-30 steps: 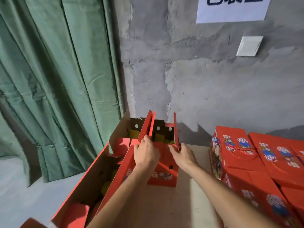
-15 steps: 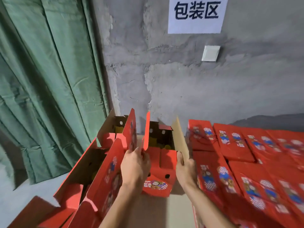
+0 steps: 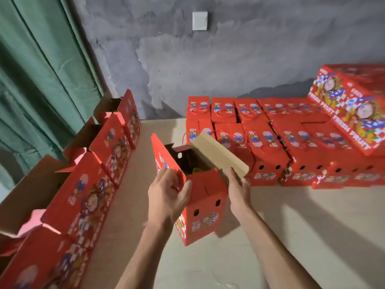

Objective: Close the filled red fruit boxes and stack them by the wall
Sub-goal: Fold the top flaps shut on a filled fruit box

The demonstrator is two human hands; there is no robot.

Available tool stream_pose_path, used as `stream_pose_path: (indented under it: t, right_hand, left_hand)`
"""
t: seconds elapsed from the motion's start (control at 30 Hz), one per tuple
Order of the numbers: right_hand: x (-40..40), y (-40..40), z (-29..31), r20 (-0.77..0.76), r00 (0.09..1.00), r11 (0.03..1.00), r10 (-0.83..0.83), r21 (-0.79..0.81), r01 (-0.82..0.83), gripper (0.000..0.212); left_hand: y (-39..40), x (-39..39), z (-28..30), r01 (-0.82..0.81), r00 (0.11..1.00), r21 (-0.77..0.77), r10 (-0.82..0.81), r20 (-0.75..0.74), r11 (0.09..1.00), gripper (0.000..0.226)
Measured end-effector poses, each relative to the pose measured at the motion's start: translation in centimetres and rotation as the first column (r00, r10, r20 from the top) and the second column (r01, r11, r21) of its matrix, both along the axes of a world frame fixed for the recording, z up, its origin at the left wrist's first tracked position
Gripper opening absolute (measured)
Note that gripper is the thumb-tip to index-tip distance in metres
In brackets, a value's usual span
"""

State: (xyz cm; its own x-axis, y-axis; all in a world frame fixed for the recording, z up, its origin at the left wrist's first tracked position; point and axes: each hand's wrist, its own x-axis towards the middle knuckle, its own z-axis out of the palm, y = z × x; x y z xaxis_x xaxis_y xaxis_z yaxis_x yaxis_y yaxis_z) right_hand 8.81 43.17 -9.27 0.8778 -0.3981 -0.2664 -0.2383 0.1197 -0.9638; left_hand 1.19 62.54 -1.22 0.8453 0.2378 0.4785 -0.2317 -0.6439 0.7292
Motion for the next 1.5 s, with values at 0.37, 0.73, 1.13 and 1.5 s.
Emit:
stream_pose_path:
  t: [0.37,0.73,1.13,1.5]
  right_hand:
    - [-9.8,-30.2,-0.7,-0.093,0.994,0.996,0.063,0.068,-0.056,0.024]
    - [-9.5,-47.4,-1.2,-0.095,0.992,0.951,-0.082,-0.305,0.049,0.030]
    - [-10.8,-39.0,1.2,-0.137,0.979,0.476,-0.150,-0.878,-0.050,0.094]
    - [-13.0,-33.9,0.2,-0.009,0.996,0.635,-0.093,-0.770,0.052,0.094]
  left_hand:
    - [-31.8,-8.7,-3.1,0.305,0.903,0.384,-0.393,0.174,0.872,0.018]
    - [-47.4,-10.3,-4.6,0.474,0.877,0.492,-0.339,-0.341,0.731,0.037]
    - [-47.2,-3.4,-3.3,0.502,0.521,0.294,-0.013,-0.854,0.814,0.084]
    - [-45.0,0.0,-8.3,0.424,0.636,0.448,0.093,-0.766,0.787,0.081]
